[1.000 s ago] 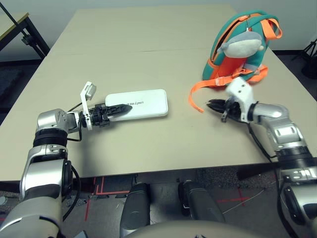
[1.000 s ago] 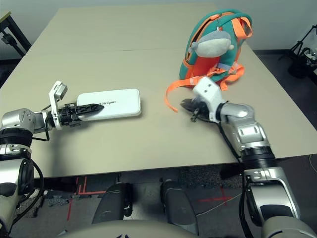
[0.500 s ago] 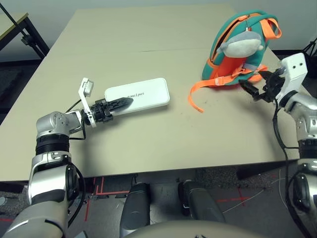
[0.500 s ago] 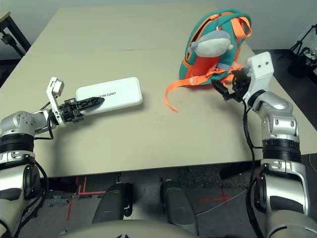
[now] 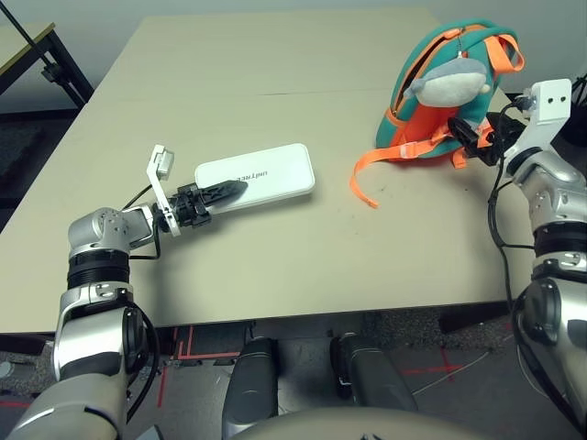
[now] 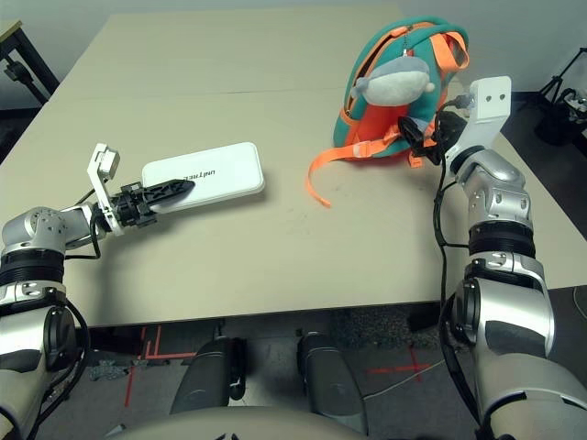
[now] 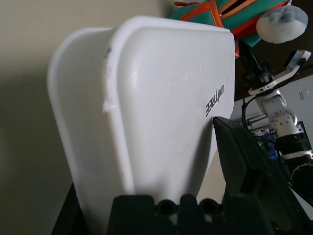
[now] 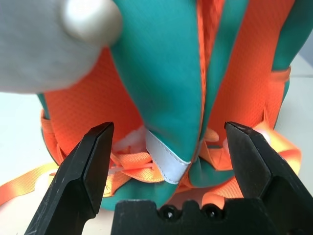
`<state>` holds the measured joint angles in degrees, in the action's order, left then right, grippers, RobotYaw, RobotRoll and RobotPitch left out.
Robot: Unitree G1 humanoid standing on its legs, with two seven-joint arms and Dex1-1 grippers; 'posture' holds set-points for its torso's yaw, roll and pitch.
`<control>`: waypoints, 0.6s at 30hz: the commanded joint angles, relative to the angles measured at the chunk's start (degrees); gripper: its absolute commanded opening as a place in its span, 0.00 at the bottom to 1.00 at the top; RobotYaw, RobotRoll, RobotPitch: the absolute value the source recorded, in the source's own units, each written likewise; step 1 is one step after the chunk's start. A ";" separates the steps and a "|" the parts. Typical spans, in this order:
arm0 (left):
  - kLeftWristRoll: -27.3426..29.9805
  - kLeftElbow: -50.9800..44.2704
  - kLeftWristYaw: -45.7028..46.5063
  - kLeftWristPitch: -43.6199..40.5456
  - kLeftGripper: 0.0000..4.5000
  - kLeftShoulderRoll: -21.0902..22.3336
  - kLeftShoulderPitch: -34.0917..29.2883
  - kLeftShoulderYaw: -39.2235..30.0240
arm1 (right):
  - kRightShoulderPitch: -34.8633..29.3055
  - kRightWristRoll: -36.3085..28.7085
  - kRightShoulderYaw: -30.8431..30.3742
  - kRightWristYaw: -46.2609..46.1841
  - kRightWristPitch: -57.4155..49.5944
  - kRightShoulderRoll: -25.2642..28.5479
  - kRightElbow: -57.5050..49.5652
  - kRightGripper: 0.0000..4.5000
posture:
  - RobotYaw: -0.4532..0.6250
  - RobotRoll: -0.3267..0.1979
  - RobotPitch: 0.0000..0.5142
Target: Put the pencil case into the backpack and zip it.
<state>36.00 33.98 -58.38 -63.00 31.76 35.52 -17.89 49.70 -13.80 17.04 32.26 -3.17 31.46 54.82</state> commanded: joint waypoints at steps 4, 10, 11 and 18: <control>2.34 -2.72 0.83 -0.49 0.69 -0.14 -0.16 -1.27 | 4.68 0.81 0.30 -1.32 4.39 -0.23 9.35 1.00 | 0.36 0.62 0.16; 3.28 -3.95 1.33 -0.70 0.69 0.01 -1.55 -1.62 | 7.29 0.55 0.57 -0.71 6.02 -0.70 12.93 1.00 | 0.37 0.62 0.16; 3.43 -4.07 1.52 -0.74 0.69 -0.04 -1.63 -1.70 | 7.55 0.40 0.67 -0.55 6.06 -0.84 13.21 0.96 | 0.37 0.62 0.16; 4.31 -4.69 2.35 -0.97 0.69 -0.27 -1.82 -2.26 | 8.11 0.31 0.62 0.37 6.42 -1.37 13.71 0.44 | 0.37 0.62 0.15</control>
<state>38.66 30.66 -56.08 -63.63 31.73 34.13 -19.20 57.04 -13.20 17.04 32.02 2.84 30.50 67.55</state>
